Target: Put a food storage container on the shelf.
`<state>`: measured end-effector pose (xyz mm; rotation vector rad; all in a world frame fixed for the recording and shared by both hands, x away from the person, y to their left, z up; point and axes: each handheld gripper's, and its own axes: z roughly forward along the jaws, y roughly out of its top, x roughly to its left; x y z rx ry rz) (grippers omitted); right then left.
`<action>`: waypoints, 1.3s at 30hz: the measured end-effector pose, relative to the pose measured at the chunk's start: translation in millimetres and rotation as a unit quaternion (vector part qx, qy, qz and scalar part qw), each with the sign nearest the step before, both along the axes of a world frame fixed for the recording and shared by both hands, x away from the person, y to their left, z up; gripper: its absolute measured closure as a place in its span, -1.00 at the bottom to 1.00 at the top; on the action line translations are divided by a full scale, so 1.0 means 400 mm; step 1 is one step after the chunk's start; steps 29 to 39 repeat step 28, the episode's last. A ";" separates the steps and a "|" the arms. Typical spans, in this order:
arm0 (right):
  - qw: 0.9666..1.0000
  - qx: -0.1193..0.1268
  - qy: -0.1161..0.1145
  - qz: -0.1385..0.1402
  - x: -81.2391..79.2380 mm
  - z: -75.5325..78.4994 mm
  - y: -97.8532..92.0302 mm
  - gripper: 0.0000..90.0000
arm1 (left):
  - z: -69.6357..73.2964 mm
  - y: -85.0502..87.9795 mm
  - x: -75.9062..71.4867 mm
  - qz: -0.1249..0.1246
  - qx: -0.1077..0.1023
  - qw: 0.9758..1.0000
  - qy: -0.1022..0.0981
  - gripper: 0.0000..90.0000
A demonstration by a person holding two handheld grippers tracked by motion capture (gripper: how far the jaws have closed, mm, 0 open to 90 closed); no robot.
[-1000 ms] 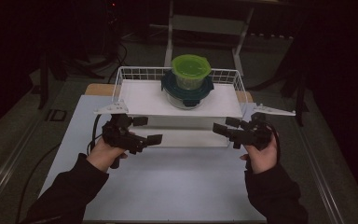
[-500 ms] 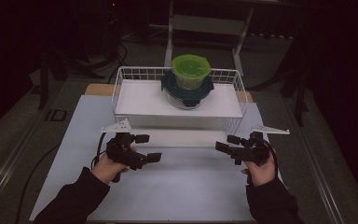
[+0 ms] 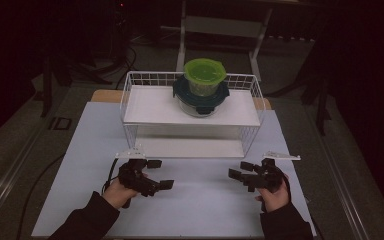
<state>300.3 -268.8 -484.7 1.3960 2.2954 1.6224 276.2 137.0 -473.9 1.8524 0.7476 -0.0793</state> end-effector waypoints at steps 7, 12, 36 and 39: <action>1.000 -0.003 0.001 -0.003 -0.015 -0.017 -0.015 -0.62 | -0.031 0.004 -0.015 -0.006 0.000 1.000 0.003 -0.97; 1.000 -0.006 0.004 -0.005 -0.022 -0.025 -0.022 -0.62 | -0.049 0.013 -0.021 -0.004 -0.001 1.000 0.008 -0.97; 1.000 -0.016 0.003 -0.015 -0.035 -0.057 -0.053 -0.62 | -0.083 0.019 -0.034 -0.003 0.013 1.000 0.002 -0.97; 1.000 -0.016 0.003 -0.015 -0.035 -0.057 -0.053 -0.62 | -0.083 0.019 -0.034 -0.003 0.013 1.000 0.002 -0.97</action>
